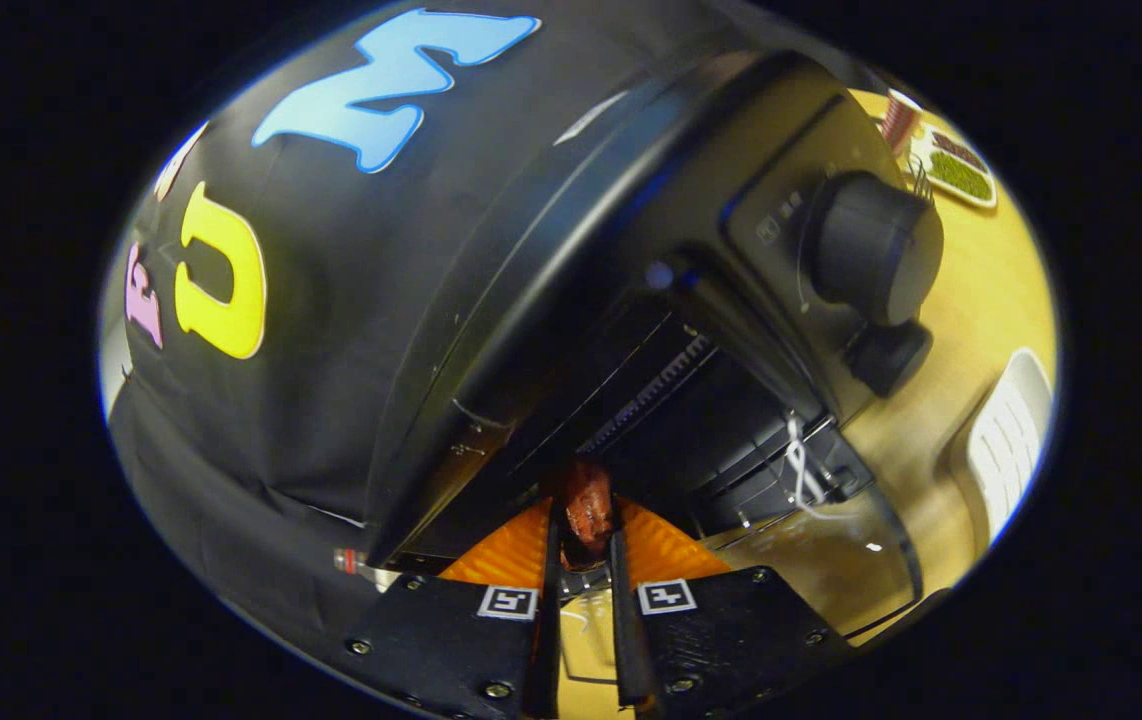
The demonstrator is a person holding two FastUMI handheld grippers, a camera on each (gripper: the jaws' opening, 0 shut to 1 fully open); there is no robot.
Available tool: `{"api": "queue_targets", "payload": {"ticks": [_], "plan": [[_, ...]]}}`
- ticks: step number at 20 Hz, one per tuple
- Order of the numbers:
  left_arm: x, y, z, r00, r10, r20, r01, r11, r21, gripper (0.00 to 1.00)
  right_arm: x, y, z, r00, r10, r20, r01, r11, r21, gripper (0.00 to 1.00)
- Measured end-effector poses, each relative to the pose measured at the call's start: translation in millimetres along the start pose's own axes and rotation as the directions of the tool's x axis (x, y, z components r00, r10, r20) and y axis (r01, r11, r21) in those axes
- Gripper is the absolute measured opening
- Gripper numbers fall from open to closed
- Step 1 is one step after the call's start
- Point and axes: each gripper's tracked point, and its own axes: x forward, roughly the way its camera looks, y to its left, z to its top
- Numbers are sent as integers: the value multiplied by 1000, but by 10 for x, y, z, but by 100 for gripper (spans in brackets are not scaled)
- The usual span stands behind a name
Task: Open the electric oven with the left hand, put the food in, and close the electric oven.
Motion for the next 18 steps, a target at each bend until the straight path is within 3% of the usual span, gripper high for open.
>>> {"api": "queue_targets", "payload": {"ticks": [2,3,4,6,7,9,15,16,18], "plan": [[48,-112,33,1000,-22,5,22,1000,11,97,-51,-81,107,998,-50,35,52,997,-57,33],[73,-158,32,1000,-29,7,29,999,17,94,-78,-100,116,997,-58,41,62,994,-89,47],[104,-205,10,999,-36,9,36,999,19,97,-98,-106,122,997,-62,36,66,990,-128,48],[138,-323,-58,998,-55,0,55,998,11,97,-295,-136,138,996,-71,50,80,973,-218,71],[159,-399,-85,998,-68,-3,68,998,4,97,-409,-165,149,994,-82,68,97,958,-269,88],[202,-541,-133,996,-91,-4,91,996,4,94,-710,-211,198,989,-95,112,131,916,-379,88],[267,-1147,-73,983,-185,18,185,982,25,97,-1863,154,566,959,32,282,160,760,-630,88],[274,-1239,-52,980,-199,25,198,980,29,97,-2050,236,668,950,51,310,171,745,-645,88],[269,-1443,-15,975,-218,39,217,976,37,94,-2390,359,843,926,85,367,183,749,-637,88]]}}
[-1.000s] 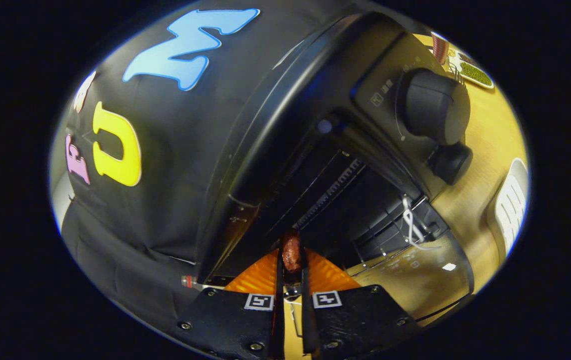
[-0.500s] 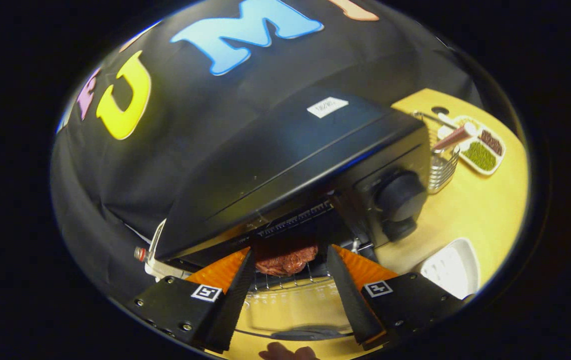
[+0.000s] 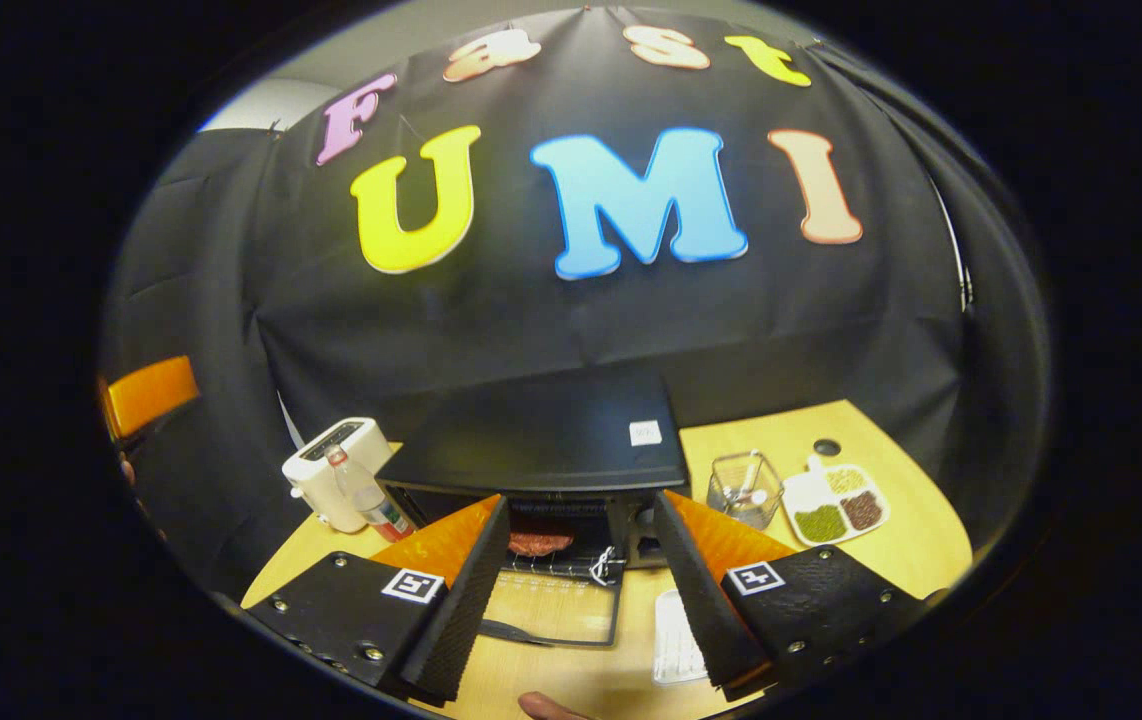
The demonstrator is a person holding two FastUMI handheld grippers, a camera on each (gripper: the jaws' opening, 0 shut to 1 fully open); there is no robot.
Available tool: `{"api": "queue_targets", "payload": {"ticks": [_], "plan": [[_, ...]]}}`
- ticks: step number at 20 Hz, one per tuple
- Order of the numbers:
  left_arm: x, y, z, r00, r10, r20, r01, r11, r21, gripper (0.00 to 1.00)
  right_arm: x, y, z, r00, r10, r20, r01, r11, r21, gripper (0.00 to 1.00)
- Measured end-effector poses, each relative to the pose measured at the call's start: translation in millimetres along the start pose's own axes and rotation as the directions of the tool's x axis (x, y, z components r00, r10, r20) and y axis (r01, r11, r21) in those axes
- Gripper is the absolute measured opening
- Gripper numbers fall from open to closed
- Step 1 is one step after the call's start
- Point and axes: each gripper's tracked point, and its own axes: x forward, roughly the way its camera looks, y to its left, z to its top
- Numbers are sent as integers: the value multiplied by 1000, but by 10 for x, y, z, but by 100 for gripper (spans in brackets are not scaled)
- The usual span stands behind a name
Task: Open the electric oven with the left hand, put the food in, and close the electric oven.
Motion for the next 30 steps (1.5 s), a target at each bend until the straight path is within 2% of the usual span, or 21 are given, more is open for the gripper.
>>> {"api": "queue_targets", "payload": {"ticks": [1,4,6,12,13,14,15,19,20,24,25,26,29,30], "plan": [[13,-85,33,1000,-1,9,1,1000,6,91,-116,-48,151,999,-11,37,10,1000,9,88],[-17,-332,173,999,-11,53,10,1000,27,94,-462,-253,638,986,-63,157,60,998,20,88],[-48,-471,183,998,-19,64,16,999,52,96,-671,-390,909,966,-102,237,97,995,33,88],[-38,-779,105,998,-23,51,20,997,76,99,-983,-673,1214,934,-138,328,144,990,5,88],[-22,-809,79,999,-21,42,17,997,78,99,-1005,-659,1202,933,-137,332,146,989,-1,87],[-3,-846,8,999,-24,22,22,997,79,94,-1027,-660,1210,935,-132,330,140,990,-2,87],[20,-885,-75,1000,-27,-4,27,997,79,98,-1035,-647,1190,936,-123,329,132,991,-4,87],[111,-951,-489,994,-29,-106,34,999,39,99,-1008,-697,1100,946,-111,304,120,993,-12,87],[149,-958,-672,989,-32,-147,37,999,29,94,-995,-718,1085,948,-110,298,117,993,-6,87],[225,-943,-1411,947,-28,-319,26,1000,-12,91,-1026,-756,1011,955,-108,276,113,994,-2,87],[245,-947,-1526,940,-32,-341,25,999,-24,98,-1017,-774,978,957,-108,268,114,993,-6,87],[235,-936,-1662,930,-30,-367,22,999,-27,97,-1007,-801,942,959,-111,260,118,993,-9,87],[247,-847,-2033,906,0,-422,8,1000,19,92,-955,-953,789,967,-136,217,141,990,-8,87],[238,-816,-2169,895,12,-446,8,999,42,93,-949,-967,738,969,-139,203,142,990,-1,87]]}}
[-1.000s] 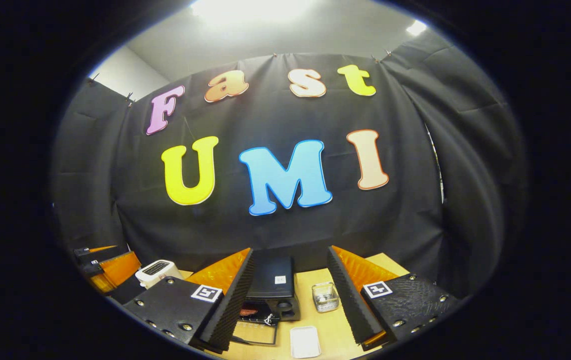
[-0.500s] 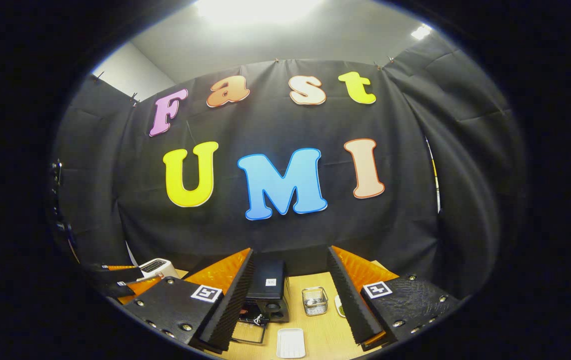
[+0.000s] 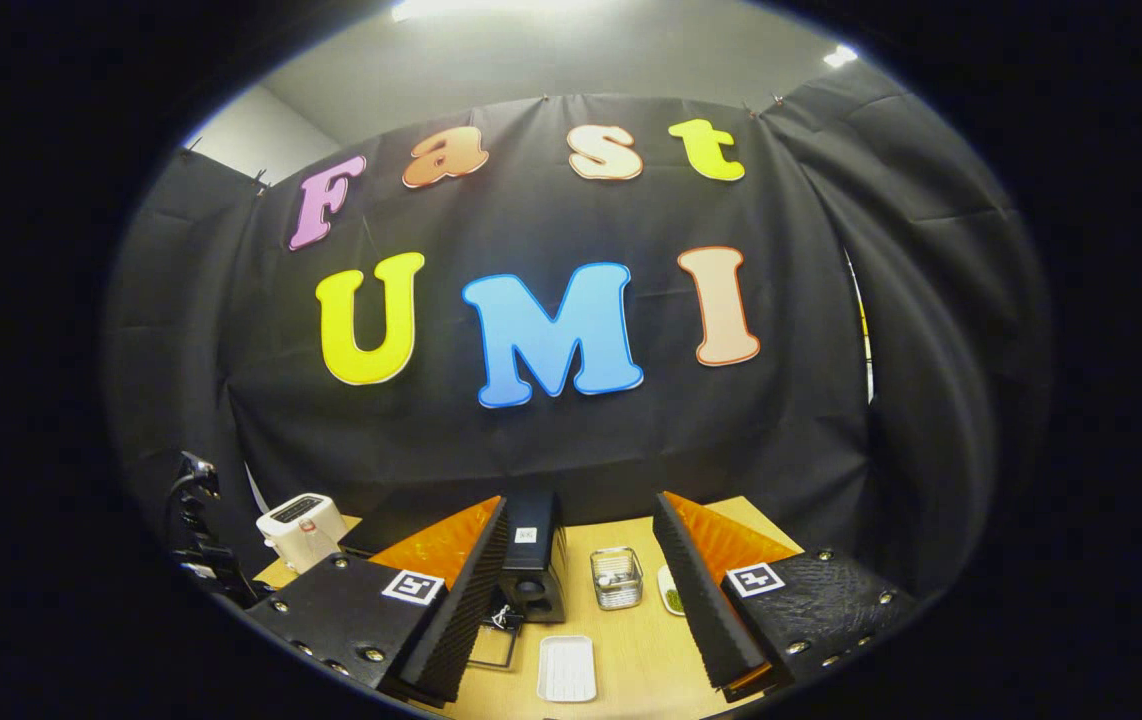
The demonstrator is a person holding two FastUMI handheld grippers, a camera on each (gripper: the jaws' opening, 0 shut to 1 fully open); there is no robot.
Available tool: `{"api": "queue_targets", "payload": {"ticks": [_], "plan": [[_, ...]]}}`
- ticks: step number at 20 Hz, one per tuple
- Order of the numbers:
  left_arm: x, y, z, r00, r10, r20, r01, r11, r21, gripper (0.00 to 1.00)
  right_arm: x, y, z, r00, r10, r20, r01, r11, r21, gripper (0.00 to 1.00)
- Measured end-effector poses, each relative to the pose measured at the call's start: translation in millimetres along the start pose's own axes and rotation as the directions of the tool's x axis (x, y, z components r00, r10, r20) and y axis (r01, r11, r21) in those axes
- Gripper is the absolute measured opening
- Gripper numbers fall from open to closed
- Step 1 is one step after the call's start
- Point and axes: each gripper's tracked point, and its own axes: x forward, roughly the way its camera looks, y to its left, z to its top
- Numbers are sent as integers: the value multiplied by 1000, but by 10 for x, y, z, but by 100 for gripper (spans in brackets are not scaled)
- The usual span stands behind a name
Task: Open the electric oven with the left hand, put the food in, and close the electric oven.
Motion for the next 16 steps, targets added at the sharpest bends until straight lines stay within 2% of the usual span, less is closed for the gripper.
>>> {"api": "queue_targets", "payload": {"ticks": [4,5,6,7,10,11,16], "plan": [[261,-64,-594,991,-5,-136,3,1000,-17,94,12,-107,-197,999,-17,-50,17,1000,-8,88],[325,-93,-715,986,-11,-165,4,999,-41,98,5,-112,-242,998,-17,-65,16,1000,-7,88],[378,-110,-839,980,-19,-198,8,998,-57,91,13,-122,-282,997,-14,-81,14,1000,-2,88],[430,-116,-943,973,-25,-230,10,998,-65,92,20,-128,-338,995,-12,-99,13,1000,4,88],[578,-120,-1165,949,-32,-314,13,998,-62,97,28,-197,-414,992,-21,-127,24,1000,21,88],[624,-107,-1229,940,-32,-340,12,998,-63,94,33,-232,-419,992,-28,-126,32,999,25,88],[800,-15,-1451,898,-31,-438,1,998,-69,94,35,-322,-403,991,-54,-124,57,998,18,88]]}}
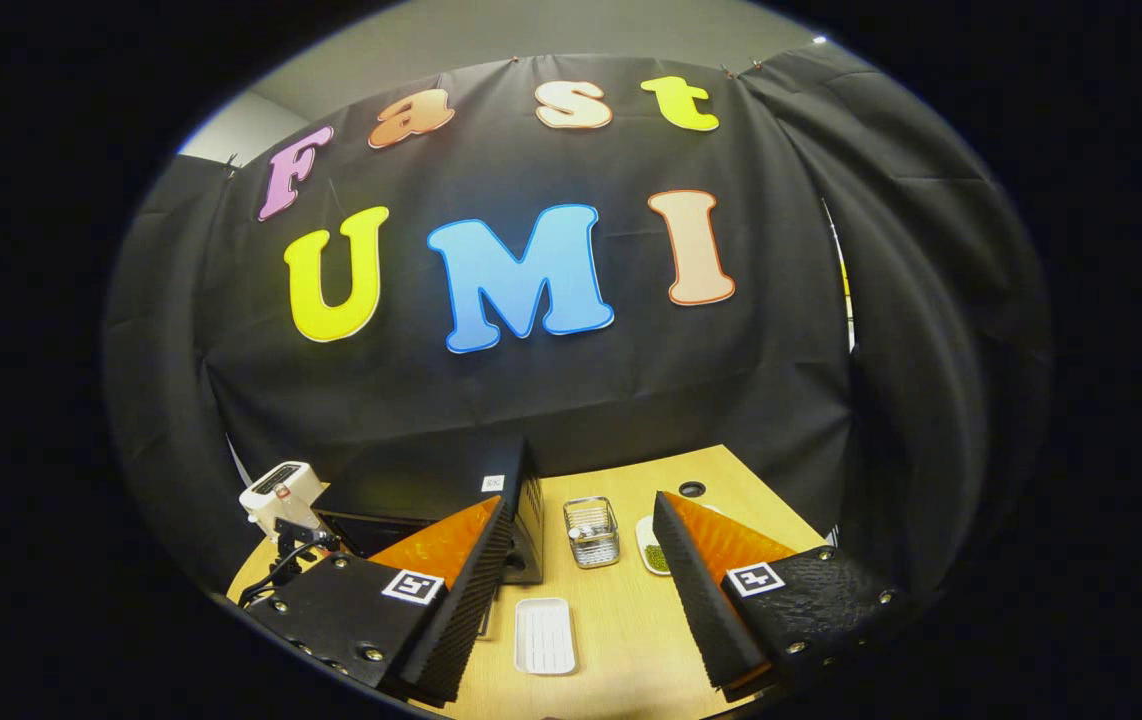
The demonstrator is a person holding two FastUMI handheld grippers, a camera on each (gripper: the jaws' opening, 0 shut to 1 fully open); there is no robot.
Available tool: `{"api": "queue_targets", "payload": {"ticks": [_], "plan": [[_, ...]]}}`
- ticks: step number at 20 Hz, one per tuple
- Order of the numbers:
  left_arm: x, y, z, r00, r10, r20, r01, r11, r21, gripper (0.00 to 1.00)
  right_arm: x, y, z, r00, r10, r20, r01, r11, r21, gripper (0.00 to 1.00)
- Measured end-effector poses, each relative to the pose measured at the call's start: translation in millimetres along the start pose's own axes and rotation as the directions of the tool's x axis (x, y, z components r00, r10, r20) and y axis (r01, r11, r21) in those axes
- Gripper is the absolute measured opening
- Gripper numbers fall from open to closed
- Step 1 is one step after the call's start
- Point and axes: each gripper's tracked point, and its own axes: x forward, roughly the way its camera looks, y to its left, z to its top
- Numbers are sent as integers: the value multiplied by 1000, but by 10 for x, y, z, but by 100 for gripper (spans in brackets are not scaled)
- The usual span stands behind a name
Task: Open the electric oven with the left hand, put the food in, and close the electric oven.
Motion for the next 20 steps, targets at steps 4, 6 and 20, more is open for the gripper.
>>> {"api": "queue_targets", "payload": {"ticks": [4,6,20], "plan": [[185,36,-58,997,21,-74,-21,1000,2,92,32,-31,-3,1000,-13,-3,13,1000,9,88],[258,33,-64,994,24,-103,-25,1000,-12,95,64,-33,-23,1000,-15,-14,15,1000,2,88],[313,49,-13,988,25,-154,-21,999,28,92,-4,1,-80,999,-17,-35,16,999,-27,89]]}}
